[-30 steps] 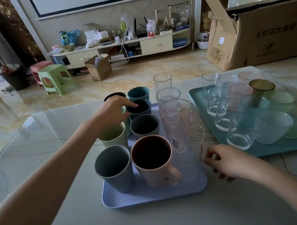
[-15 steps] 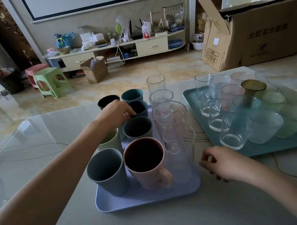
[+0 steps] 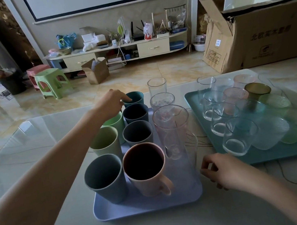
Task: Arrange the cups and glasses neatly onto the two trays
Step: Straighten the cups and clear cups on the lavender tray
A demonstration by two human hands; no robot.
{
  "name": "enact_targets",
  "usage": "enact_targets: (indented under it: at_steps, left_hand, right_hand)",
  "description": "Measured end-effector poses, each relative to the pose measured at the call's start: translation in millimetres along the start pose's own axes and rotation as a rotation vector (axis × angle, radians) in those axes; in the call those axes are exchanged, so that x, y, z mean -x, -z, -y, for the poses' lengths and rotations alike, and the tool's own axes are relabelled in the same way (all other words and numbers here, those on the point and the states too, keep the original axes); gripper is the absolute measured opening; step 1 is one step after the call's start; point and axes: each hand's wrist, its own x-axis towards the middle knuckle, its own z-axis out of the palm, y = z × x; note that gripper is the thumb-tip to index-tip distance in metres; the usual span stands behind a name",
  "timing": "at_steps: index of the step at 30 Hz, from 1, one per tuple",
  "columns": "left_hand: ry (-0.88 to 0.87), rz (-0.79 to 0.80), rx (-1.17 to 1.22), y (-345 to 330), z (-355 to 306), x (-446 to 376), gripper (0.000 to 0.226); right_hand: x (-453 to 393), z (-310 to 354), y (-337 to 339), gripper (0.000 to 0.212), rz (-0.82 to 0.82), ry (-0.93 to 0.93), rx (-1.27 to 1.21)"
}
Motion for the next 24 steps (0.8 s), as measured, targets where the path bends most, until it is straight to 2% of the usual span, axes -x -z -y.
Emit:
enact_targets:
  at_steps: [3, 7, 12, 24]
  left_hand:
    - [0.069, -0.026, 0.132, -11.5, -3.2, -18.4, 0.024]
    - [0.094, 0.058, 0.087, -25.6, -6.5, -33.2, 0.024]
    - [0.215, 0.072, 0.164, -38.5, -14.0, -46.8, 0.027]
    - [0.194, 0.087, 0.229, -43.8, -18.7, -55.8, 0.021]
  right_hand:
    - [-0.8, -2.5, -3.5, 0.027, 0.007, 0.020, 0.028]
    - [-1.6, -3.6, -5.8, 0.028, 0.027, 0.003, 0.042]
    - [-1.0, -2.4, -6.2, 0.014, 0.025, 0.023, 0.064]
    - [-2.9, -3.3, -7.3, 0.012, 0.008, 0.021, 0.078]
